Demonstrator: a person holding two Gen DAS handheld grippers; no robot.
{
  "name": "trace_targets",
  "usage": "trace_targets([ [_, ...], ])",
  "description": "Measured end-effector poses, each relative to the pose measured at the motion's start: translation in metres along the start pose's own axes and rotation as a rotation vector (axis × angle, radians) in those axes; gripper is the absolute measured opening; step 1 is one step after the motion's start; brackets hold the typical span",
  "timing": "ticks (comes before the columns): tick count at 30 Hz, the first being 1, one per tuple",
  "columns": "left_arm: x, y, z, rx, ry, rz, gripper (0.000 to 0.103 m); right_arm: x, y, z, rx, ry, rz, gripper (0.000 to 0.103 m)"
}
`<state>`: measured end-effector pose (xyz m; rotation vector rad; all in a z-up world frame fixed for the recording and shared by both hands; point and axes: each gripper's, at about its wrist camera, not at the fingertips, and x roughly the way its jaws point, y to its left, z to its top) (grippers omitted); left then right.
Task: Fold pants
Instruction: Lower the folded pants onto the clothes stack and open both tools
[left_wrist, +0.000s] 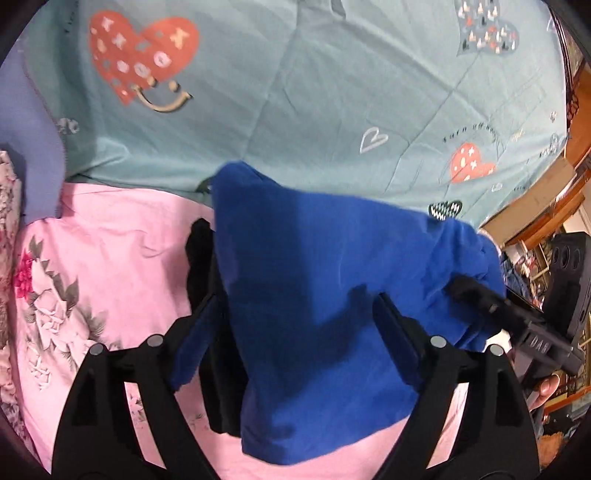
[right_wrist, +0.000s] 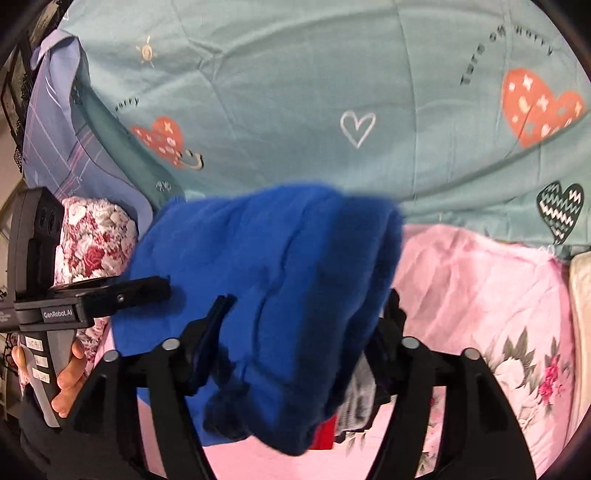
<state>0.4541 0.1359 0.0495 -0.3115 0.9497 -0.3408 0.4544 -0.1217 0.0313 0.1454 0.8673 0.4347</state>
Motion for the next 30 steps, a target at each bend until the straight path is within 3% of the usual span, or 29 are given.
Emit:
trace_targets([
  [5,-0.02,0.006,0.001,-0.045,-0.059,0.045,0.086,-0.023,-0.01,0.007,0.065,-0.082,-0.035,0.074],
  [7,-0.028,0.006,-0.002,-0.058,-0.074,0.052,0.086,-0.019,-0.006,0.01,0.054,-0.079,-0.1,0.074],
  [11,-0.049,0.0,-0.021,-0.045,-0.109,0.077,0.086,-0.008,0.0,0.014,0.05,-0.07,-0.136,0.074],
  [14,-0.08,-0.017,-0.054,-0.013,-0.18,0.106,0.092,-0.027,0.004,0.013,0.038,-0.093,-0.112,0.074],
  [18,-0.111,-0.047,-0.119,0.042,-0.286,0.213,0.099,-0.089,0.026,-0.005,-0.021,-0.217,-0.11,0.074],
  [19,-0.115,-0.053,-0.133,0.051,-0.297,0.231,0.099,-0.105,0.033,-0.015,-0.04,-0.238,-0.112,0.078],
  [21,-0.124,-0.064,-0.172,0.063,-0.318,0.257,0.099,-0.128,0.045,-0.041,-0.063,-0.257,-0.129,0.099],
  [22,-0.127,-0.066,-0.187,0.064,-0.324,0.251,0.1,-0.138,0.049,-0.059,-0.07,-0.273,-0.134,0.102],
  [26,-0.13,-0.072,-0.238,0.027,-0.335,0.24,0.101,-0.155,0.059,-0.152,-0.102,-0.302,-0.149,0.102],
  [30,-0.116,-0.081,-0.258,0.054,-0.37,0.386,0.101,-0.145,0.058,-0.228,-0.066,-0.262,-0.115,0.102],
])
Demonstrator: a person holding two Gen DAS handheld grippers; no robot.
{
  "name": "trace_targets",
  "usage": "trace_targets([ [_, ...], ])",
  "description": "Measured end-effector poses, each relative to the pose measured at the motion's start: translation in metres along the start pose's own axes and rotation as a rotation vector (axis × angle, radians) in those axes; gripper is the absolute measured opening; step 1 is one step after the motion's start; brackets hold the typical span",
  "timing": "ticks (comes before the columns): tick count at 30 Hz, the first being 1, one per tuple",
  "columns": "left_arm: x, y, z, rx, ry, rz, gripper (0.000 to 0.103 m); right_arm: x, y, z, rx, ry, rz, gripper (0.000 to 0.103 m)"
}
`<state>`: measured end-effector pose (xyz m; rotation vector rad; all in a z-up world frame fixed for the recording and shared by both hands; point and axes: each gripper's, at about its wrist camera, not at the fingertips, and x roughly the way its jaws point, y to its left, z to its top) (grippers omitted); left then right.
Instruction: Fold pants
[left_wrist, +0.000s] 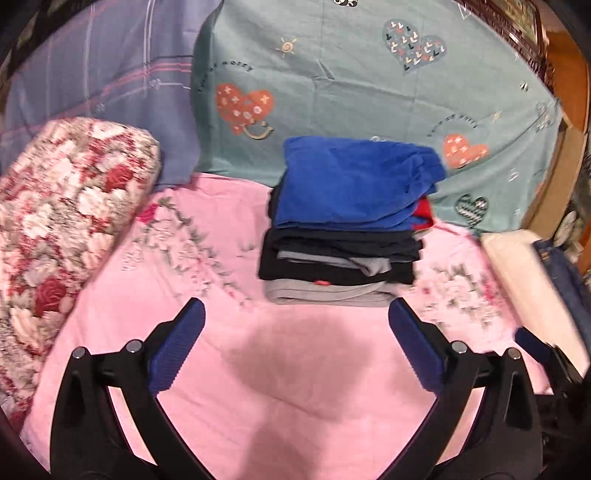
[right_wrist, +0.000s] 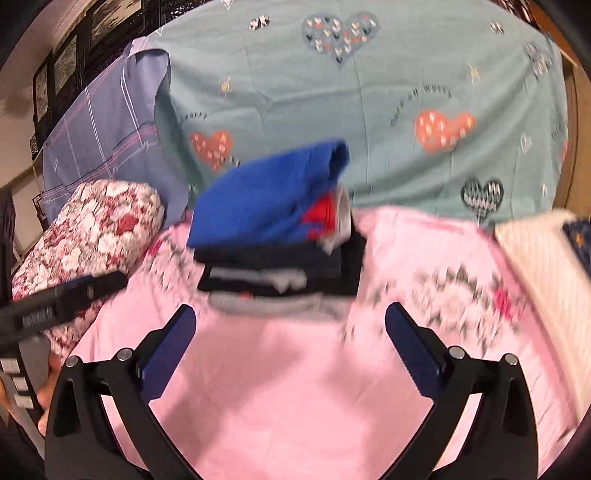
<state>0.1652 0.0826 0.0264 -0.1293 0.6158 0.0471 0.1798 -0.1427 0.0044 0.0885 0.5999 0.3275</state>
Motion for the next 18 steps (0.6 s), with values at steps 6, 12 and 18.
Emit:
trace_targets([
  [6,0.03,-0.009,-0.033,0.026,-0.02,0.032,0.101,0.004,-0.006,-0.056,0.081,-0.104,-0.12,0.102],
  [12,0.054,-0.005,-0.049,0.05,0.028,0.078,0.101,0.013,-0.012,-0.073,0.068,-0.157,-0.266,0.102],
  [18,0.06,0.001,-0.051,0.028,0.052,0.073,0.101,0.012,-0.008,-0.079,0.021,-0.156,-0.273,0.102],
])
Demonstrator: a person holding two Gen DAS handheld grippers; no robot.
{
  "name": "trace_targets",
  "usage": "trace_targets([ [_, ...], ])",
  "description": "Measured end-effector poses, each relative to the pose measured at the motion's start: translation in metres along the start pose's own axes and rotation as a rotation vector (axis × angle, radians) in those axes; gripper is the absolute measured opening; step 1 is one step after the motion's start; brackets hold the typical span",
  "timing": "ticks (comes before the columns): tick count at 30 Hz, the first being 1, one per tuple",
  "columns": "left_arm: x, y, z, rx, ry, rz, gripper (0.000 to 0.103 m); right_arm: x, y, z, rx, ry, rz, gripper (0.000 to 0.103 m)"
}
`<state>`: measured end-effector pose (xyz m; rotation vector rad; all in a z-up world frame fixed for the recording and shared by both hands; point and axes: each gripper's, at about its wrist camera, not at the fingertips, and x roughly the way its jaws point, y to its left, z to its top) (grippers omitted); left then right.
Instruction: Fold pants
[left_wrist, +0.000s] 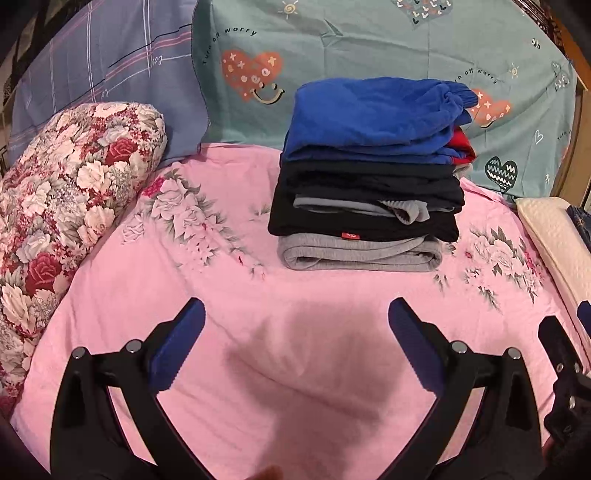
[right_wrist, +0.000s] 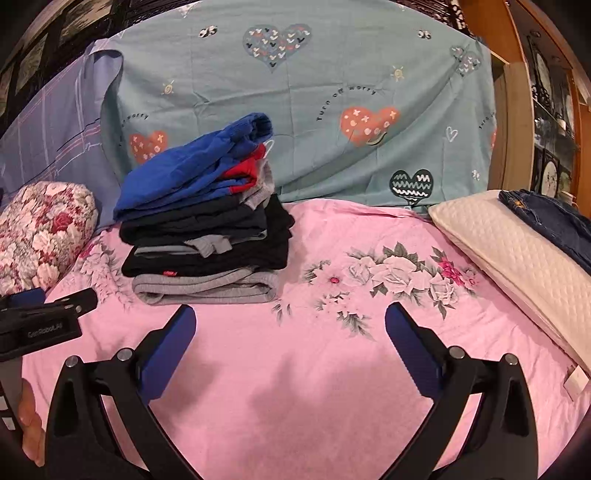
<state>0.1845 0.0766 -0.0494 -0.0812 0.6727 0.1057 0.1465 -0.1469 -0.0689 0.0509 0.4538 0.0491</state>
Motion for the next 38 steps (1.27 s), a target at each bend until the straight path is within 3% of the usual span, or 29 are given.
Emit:
trace_targets([
  [7,0.001,0.002,-0.001,-0.017,0.005,0.005,0.101,-0.001,0.007,-0.003,-0.045,-0.004,0.01,0.102],
  [38,0.0,0.001,-0.003,-0.031,0.016,-0.013,0.101,0.007,-0.002,-0.004,0.02,0.047,0.038,0.102],
])
